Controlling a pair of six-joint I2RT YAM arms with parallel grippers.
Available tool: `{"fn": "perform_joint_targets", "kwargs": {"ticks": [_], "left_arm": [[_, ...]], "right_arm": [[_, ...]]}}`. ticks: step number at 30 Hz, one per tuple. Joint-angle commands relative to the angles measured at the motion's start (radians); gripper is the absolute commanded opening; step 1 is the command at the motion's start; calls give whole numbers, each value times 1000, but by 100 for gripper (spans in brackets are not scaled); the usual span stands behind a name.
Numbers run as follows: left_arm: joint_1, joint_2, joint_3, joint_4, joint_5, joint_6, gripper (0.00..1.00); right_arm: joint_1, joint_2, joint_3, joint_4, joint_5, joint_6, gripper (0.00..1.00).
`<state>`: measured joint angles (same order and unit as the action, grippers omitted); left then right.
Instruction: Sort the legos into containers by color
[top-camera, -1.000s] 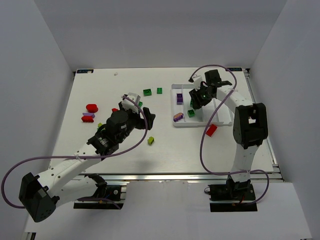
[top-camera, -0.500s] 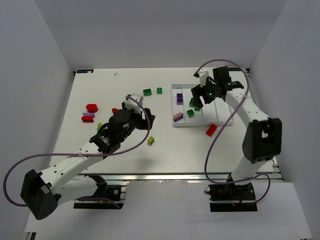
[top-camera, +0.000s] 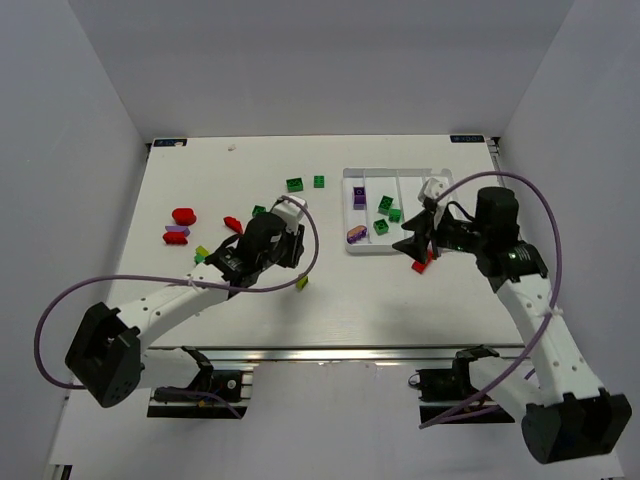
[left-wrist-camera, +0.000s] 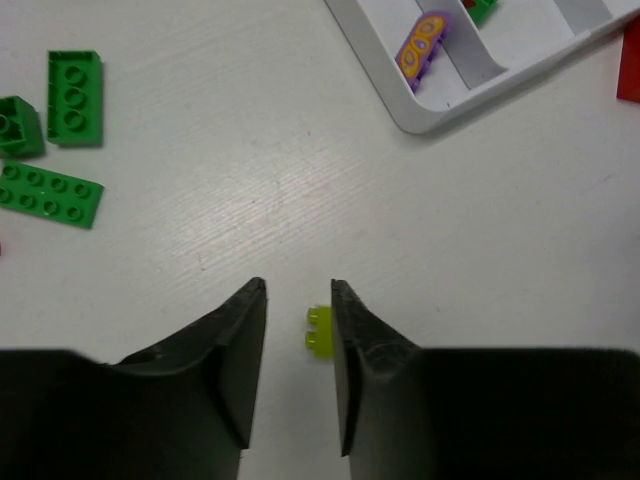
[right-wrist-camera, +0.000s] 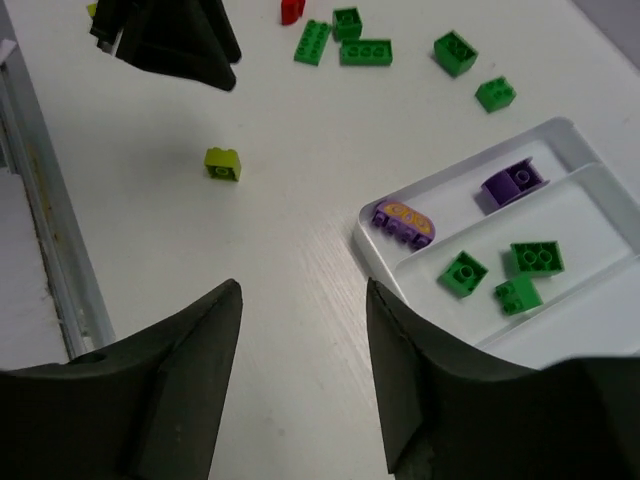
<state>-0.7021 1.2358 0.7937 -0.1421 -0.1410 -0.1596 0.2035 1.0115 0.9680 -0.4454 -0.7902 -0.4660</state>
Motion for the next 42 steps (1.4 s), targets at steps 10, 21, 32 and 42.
{"fn": "perform_joint_targets", "kwargs": {"ticks": [10,21,32,42], "left_arm": [[4,30,95,-205,77,-181,78],[4,-19,10,-280,-32,-623,91],[4,62,27,-280,-51,-661,91],[-25,163,41,-249,-20,-681,89]], "right_arm": [[-29,-85,-78,192,54,101,4],[-21,-117,-106,246,200,122,89],[-21,-128,-144,280,243,89,89],[-21,-140,-155,298,282,76,89]]}}
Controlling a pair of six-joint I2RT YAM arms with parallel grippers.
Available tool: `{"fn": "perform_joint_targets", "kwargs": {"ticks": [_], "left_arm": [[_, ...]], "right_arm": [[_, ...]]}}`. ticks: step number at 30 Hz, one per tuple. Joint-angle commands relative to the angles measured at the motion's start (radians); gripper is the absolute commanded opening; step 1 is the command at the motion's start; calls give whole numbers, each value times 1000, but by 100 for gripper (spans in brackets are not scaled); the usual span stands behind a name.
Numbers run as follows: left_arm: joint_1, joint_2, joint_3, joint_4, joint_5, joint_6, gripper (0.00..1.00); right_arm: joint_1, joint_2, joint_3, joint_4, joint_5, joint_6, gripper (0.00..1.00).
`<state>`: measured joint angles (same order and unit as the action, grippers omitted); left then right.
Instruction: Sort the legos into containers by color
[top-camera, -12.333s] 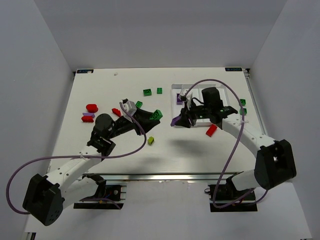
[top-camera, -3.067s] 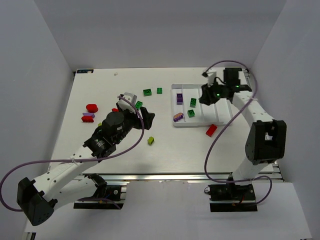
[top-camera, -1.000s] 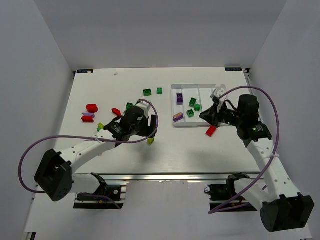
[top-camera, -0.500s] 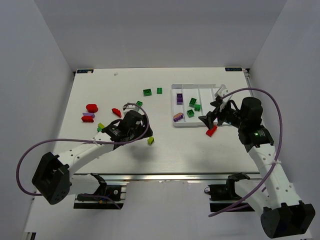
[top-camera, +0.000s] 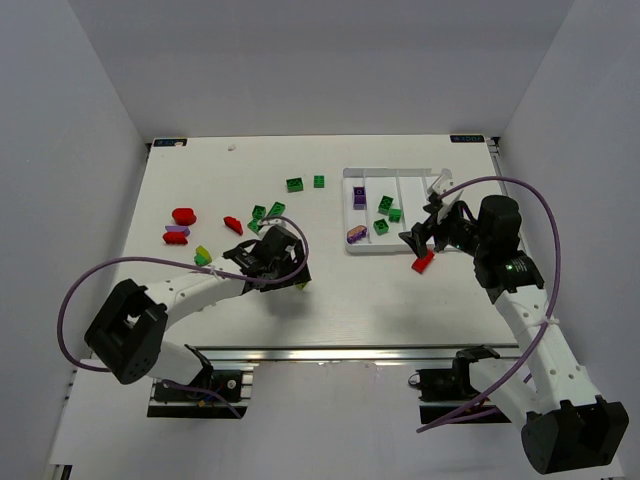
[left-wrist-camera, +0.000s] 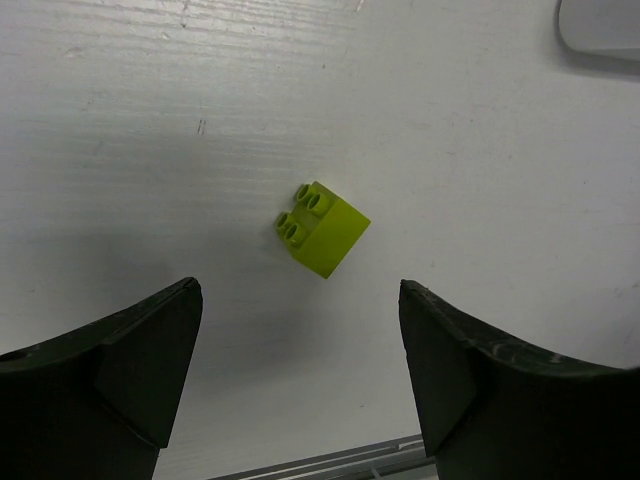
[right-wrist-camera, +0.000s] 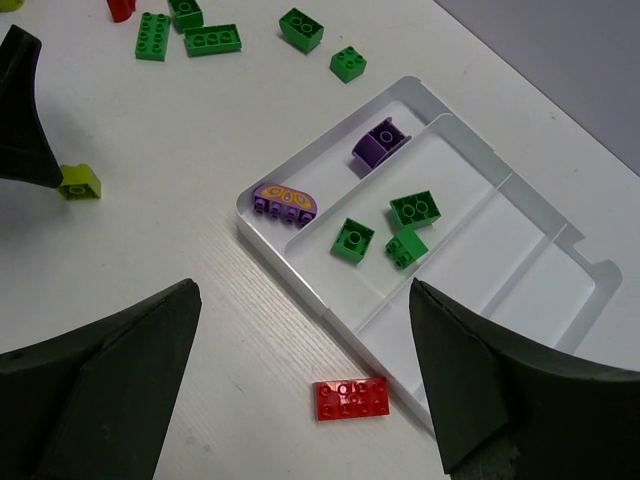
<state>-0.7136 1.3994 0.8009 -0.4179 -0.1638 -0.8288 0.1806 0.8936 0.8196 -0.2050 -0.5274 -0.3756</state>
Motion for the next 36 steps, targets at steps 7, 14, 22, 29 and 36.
{"fn": "perform_joint_targets", "kwargs": {"ticks": [7,14,22,29,36], "left_arm": [[-27,76,46,38,-22,-6,88],[-52,168,112,10,-89,42,85],[-75,188,150,-19,-160,23,84],[-101,237,184,-73,-213,40,78],[-127,288,234,-113,-272,46,75]], "right_arm": [[2,-25,-14,65,32,-19,90],[3,-21,-14,64,29,-19,89],[3,-24,-14,64,24,-19,89],[3,-25,-14,65,23,-19,89],[2,-27,-14,65,21,-19,89]]}}
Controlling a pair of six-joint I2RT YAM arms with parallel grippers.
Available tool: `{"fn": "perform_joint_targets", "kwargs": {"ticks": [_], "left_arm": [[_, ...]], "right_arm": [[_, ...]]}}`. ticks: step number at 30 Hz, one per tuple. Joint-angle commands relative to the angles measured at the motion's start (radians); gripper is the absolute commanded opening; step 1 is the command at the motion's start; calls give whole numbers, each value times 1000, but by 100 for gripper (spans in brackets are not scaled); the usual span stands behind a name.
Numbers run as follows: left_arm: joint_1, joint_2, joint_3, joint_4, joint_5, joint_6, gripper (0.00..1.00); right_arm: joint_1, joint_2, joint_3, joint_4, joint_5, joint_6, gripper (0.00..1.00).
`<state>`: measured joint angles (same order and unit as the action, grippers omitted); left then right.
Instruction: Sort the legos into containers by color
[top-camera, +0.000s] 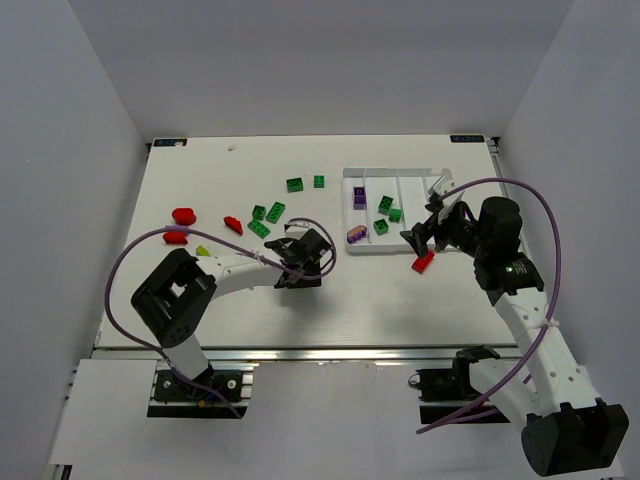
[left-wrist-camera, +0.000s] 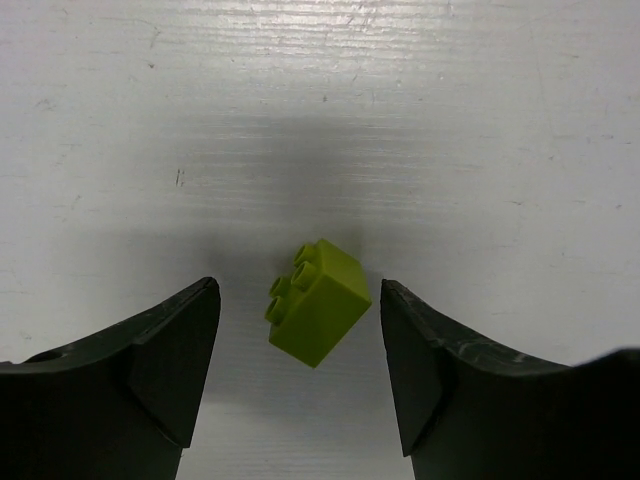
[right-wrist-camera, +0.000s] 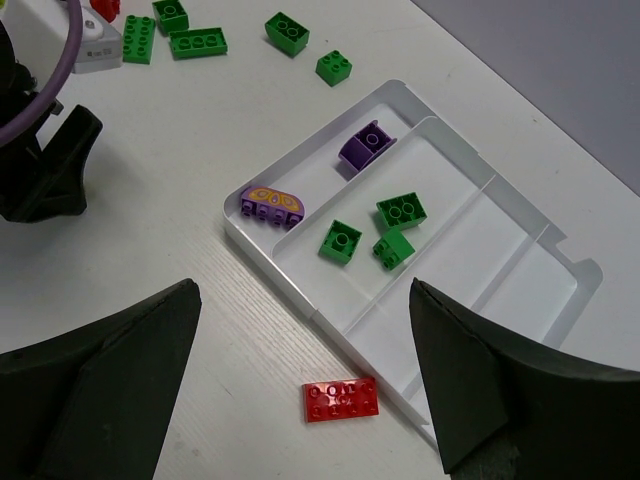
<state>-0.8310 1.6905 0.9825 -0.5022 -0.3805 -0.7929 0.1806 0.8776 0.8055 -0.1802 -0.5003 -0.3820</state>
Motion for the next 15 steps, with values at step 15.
{"fn": "perform_joint_targets", "kwargs": {"ticks": [15], "left_arm": [[-16,83,128,-105,-23,282,63]], "right_arm": [[2,-8,-2,41,-12,-12,89]]}}
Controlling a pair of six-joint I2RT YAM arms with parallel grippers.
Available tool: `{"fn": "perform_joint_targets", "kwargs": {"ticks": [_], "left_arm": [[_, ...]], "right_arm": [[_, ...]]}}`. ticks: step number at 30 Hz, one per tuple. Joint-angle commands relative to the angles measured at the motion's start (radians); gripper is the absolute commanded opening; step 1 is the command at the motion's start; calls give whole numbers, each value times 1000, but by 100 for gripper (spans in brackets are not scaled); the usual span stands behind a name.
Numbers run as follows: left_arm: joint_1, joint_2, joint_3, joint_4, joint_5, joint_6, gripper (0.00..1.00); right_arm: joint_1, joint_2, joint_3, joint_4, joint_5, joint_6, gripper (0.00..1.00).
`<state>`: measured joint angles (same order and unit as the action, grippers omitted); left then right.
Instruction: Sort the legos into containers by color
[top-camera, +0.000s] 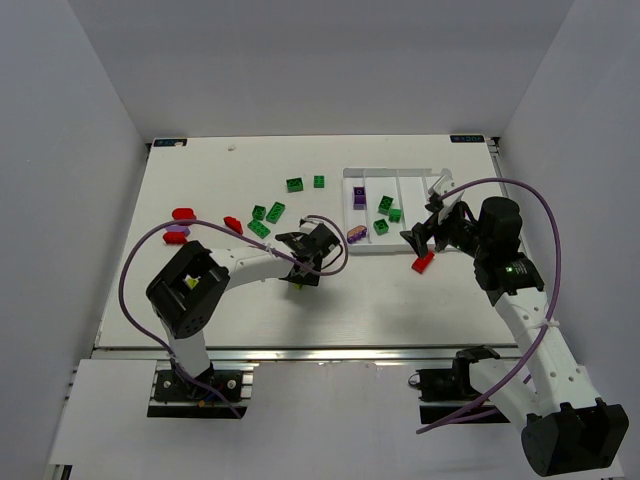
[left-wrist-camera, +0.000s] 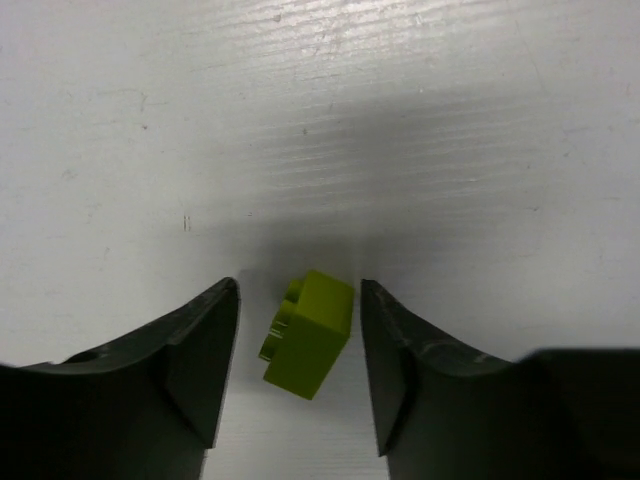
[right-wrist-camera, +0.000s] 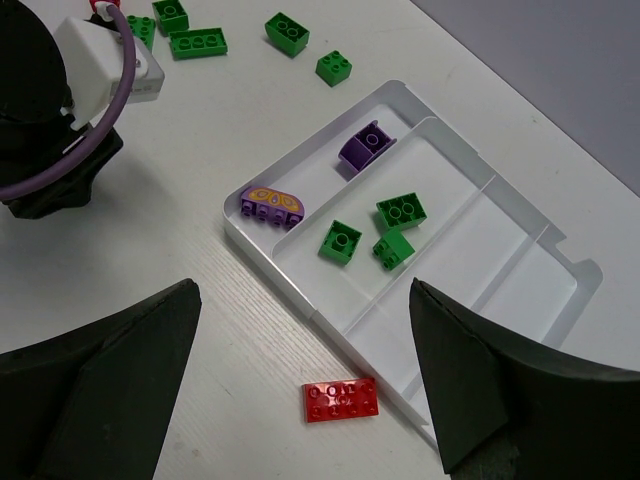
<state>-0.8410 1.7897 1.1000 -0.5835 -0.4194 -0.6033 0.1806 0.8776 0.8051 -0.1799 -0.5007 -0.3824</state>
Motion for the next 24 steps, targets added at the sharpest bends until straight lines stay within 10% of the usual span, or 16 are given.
{"fn": "perform_joint_targets", "kwargs": {"ticks": [1,16,24], "left_arm": [[-4,-19,8,-13,21,100,60],[-6,-82,-2,1,106,155,8],[-7,-199,35,88,255,194,0]], "right_arm": [[2,-8,0,40,-12,-12,89],[2,-11,0,40,-12,-12,89],[2,-20,6,54,48,20,79]]}}
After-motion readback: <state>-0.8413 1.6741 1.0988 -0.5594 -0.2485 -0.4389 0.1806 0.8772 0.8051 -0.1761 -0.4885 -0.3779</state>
